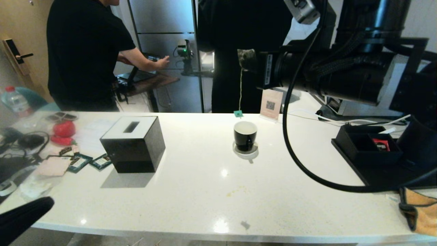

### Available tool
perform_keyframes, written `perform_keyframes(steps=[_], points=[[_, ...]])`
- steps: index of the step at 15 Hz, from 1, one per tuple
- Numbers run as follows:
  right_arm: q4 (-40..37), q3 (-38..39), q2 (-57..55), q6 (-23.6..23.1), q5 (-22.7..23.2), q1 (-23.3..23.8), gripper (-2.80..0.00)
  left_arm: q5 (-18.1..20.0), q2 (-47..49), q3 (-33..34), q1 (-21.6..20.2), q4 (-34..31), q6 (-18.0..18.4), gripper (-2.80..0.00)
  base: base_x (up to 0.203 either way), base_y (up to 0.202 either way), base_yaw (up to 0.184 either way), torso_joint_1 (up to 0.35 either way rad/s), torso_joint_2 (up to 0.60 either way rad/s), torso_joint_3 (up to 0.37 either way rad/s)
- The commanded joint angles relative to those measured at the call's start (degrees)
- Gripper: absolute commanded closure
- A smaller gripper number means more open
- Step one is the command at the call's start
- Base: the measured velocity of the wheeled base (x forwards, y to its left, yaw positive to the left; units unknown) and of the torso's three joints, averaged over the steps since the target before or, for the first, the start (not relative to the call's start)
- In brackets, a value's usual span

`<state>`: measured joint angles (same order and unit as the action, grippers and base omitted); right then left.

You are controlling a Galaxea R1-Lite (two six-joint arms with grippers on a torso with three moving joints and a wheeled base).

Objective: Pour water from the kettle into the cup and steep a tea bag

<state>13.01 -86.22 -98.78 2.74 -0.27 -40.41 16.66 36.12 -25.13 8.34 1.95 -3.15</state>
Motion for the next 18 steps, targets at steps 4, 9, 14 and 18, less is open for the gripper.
perform_keyframes(steps=[4,9,14,18], points=[[-2.3,-5.7,-1.8,0.0,0.0,0.4,0.0,0.2,28.5,-4.8,9.3,17.2,-2.4,0.0,0.0,0.0,0.0,0.0,0.0,0.0],[-3.5,-7.7,-2.0,0.0,0.0,0.3,0.0,4.9,47.2,-8.8,10.6,34.4,-3.0,0.0,0.0,0.0,0.0,0.0,0.0,0.0],[-3.5,-7.5,-1.9,0.0,-0.1,0.3,0.0,9.4,58.7,-18.3,12.8,41.5,-5.1,0.0,0.0,0.0,0.0,0.0,0.0,0.0],[-3.5,-7.5,-1.9,-0.1,-0.1,0.3,0.0,10.4,64.0,-24.2,15.3,41.7,-5.3,-2.8,0.0,0.0,0.0,0.0,0.0,0.0]])
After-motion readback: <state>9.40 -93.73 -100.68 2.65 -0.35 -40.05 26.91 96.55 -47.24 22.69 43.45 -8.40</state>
